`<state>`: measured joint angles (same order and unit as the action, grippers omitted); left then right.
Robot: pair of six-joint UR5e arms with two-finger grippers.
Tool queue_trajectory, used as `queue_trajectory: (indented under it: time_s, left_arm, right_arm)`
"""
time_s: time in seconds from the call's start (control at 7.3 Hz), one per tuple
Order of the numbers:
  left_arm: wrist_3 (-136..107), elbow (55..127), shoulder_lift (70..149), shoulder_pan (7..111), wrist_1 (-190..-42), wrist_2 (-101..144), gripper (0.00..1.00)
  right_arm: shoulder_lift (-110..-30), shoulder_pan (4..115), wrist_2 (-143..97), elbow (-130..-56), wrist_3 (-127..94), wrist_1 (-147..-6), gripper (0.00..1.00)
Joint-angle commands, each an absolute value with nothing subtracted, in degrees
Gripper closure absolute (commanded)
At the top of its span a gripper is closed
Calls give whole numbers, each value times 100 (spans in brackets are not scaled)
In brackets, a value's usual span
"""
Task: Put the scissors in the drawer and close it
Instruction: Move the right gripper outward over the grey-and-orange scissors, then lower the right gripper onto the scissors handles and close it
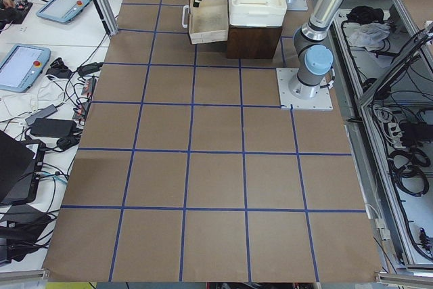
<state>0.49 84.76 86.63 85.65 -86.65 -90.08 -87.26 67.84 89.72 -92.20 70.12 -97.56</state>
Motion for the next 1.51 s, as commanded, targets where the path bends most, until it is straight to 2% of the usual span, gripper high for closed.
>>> queue_trajectory:
  time_s: [0.0, 0.41, 0.55, 1.37]
  left_arm:
    - [87, 8560, 8736, 8569, -8614, -8931, 0]
    - [88, 8334, 9174, 8569, -8884, -8798, 0]
    - [88, 8210, 9315, 8578, -9016, -8807, 0]
    - [35, 8384, 9378, 8622, -9044, -8851, 0]
  right_arm:
    - [-8281, 6478, 9043, -9228, 7716, -9939, 0]
    - [-7720, 6469, 9035, -9220, 7734, -10158, 0]
    - [-7430, 6460, 9061, -9228, 8256, -10778, 0]
    - [-6471, 6003, 8982, -9211, 10746, -12073, 0]
